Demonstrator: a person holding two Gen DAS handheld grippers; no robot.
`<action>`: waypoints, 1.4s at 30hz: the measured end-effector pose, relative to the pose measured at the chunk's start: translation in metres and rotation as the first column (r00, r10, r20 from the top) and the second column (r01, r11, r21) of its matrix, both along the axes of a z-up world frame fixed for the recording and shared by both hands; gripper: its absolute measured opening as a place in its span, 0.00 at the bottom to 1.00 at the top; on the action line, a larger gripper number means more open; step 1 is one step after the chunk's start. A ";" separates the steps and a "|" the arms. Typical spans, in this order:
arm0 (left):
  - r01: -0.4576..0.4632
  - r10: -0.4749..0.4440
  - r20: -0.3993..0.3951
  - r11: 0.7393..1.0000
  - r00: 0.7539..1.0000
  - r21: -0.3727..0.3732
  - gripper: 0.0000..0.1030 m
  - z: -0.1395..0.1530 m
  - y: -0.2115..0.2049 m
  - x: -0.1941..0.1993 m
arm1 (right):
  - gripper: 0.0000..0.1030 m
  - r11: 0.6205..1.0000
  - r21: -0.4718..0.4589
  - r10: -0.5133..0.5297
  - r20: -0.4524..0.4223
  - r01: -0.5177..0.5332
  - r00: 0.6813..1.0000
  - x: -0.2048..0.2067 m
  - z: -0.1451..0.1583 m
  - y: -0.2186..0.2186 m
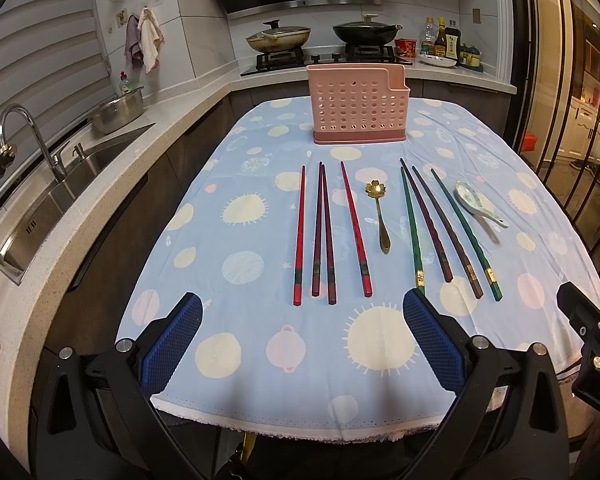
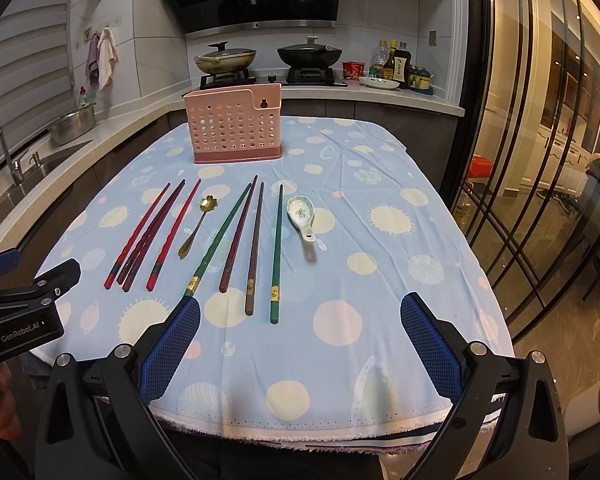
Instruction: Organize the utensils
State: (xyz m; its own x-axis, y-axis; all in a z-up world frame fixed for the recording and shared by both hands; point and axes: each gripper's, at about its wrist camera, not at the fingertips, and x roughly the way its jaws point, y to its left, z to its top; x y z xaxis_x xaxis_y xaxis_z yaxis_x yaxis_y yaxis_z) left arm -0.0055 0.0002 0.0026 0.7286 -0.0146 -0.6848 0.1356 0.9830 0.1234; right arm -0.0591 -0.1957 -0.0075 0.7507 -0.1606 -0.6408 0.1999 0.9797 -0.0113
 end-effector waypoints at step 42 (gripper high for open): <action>-0.001 0.001 0.003 1.000 1.000 0.007 0.93 -0.002 0.003 0.005 | 0.93 1.000 0.000 0.001 -0.002 -0.001 1.000 0.002 -0.002 0.000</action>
